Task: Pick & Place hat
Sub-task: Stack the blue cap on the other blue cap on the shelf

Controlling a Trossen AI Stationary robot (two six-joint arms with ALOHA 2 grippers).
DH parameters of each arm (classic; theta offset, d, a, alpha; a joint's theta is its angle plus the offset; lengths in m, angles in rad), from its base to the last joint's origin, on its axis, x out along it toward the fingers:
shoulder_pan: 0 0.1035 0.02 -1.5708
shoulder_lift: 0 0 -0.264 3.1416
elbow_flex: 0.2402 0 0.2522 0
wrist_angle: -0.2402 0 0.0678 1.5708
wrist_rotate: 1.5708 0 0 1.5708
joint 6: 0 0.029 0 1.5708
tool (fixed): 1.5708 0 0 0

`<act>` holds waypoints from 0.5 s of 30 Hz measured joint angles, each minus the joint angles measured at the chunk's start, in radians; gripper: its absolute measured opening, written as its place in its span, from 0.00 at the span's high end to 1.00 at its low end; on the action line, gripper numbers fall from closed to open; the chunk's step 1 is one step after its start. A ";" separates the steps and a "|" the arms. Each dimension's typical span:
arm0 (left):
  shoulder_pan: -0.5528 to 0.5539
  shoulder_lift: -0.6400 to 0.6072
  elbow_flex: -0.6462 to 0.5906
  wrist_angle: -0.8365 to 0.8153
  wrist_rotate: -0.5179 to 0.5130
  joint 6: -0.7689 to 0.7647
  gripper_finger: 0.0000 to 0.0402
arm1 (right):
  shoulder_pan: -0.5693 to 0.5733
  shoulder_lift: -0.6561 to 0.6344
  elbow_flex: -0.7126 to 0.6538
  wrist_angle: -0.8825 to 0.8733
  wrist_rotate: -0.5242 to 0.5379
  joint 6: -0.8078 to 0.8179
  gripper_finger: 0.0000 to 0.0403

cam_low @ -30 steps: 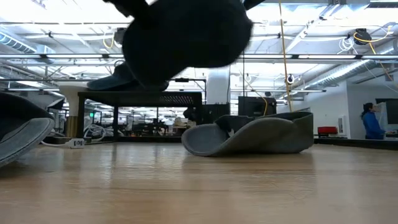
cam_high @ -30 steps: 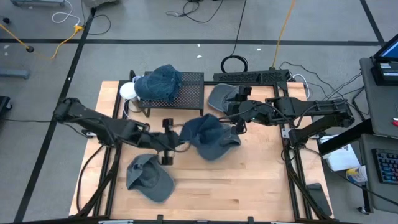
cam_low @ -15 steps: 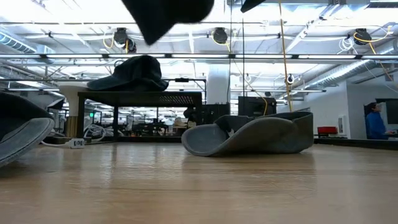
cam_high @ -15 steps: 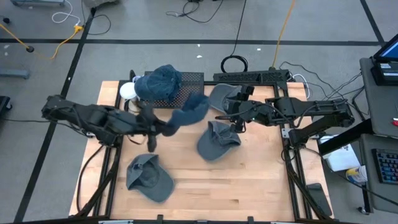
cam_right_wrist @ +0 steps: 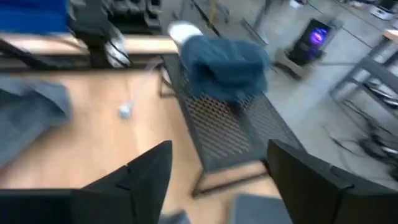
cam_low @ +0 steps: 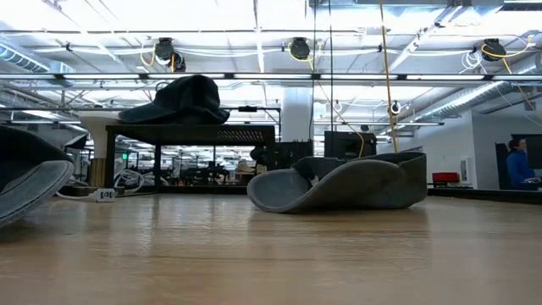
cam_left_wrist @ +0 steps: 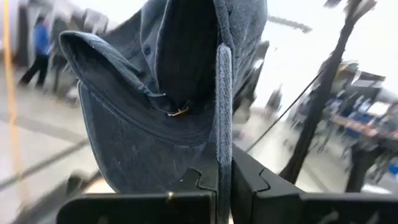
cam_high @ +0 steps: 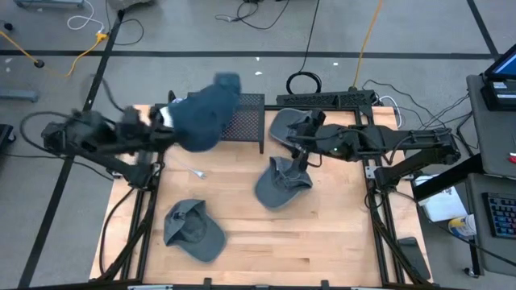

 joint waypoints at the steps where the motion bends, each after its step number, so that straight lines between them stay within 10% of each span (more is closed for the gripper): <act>1: 0.000 -0.012 0.000 0.023 0.017 0.021 0.98 | 0.000 -0.001 0.000 0.032 0.000 0.002 0.32; 15: 0.049 0.102 0.325 -0.033 0.183 0.258 0.98 | -0.076 -0.073 0.022 0.510 -0.300 0.064 0.16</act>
